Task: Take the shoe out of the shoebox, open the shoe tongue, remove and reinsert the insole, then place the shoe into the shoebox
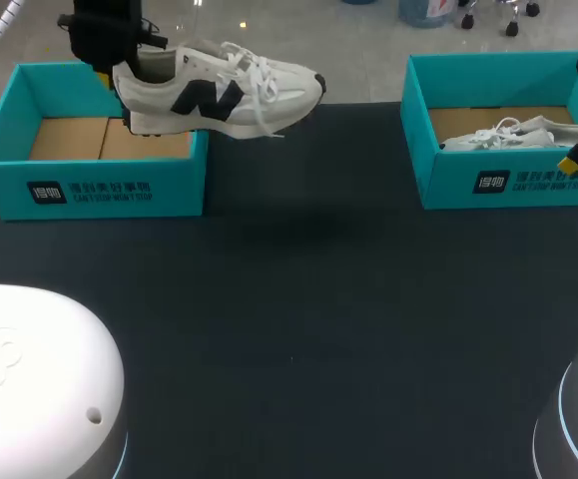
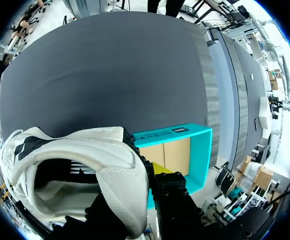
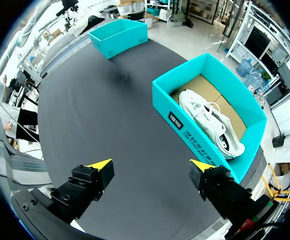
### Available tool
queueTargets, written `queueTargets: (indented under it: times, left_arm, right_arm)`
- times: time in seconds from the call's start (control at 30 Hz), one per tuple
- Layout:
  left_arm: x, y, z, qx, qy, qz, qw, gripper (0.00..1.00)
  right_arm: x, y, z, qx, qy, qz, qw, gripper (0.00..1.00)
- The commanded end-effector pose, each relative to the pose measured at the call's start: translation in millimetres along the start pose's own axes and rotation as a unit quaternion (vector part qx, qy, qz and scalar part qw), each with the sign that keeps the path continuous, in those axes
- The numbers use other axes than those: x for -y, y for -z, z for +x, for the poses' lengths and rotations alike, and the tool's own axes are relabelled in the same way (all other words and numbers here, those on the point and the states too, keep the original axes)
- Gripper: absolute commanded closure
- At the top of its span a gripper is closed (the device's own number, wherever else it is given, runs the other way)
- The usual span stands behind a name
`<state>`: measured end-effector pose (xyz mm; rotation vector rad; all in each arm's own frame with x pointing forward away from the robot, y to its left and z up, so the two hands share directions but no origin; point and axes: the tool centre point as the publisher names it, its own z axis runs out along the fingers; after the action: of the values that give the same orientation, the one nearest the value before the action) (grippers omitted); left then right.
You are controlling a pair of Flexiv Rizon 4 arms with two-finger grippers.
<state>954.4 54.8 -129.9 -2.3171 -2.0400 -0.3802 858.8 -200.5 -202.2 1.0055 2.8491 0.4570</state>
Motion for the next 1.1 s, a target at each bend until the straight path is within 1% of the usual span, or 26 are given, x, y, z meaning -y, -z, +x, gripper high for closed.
queueTargets:
  times: [0.03,0.3,0.43,0.5,0.7,0.83,0.9,1.1]
  left_arm:
    - [10,5,-26.7,-0.014,0.000,-0.003,1.000,1.00]
    - [36,9,-67.2,-0.009,-0.033,-0.007,0.999,1.00]
    - [52,8,-78.5,-0.003,-0.053,0.003,0.999,1.00]
    - [60,6,-81.6,-0.003,-0.056,0.013,0.998,1.00]
    - [85,6,-92.6,0.005,-0.074,0.017,0.997,1.00]
    - [95,4,-97.5,0.009,-0.079,0.022,0.997,1.00]
    - [98,4,-98.2,0.011,-0.080,0.028,0.996,1.00]
    - [98,4,-98.2,0.011,-0.080,0.028,0.996,1.00]
  right_arm:
    - [-0.3,0,-0.8,0.000,0.000,0.000,1.000,0.00]
    - [-0.3,0,-0.8,0.000,0.000,0.000,1.000,0.00]
    - [-0.3,0,-0.8,0.000,0.000,0.000,1.000,0.00]
    - [-0.3,0,-0.8,0.000,0.000,0.000,1.000,0.00]
    - [-0.3,0,-0.8,0.000,0.000,0.000,1.000,0.00]
    - [-0.3,0,-0.8,0.000,0.000,0.000,1.000,0.00]
    - [-0.3,0,-0.8,0.000,0.000,0.000,1.000,0.00]
    - [-0.3,0,-0.8,0.000,0.000,0.000,1.000,0.00]
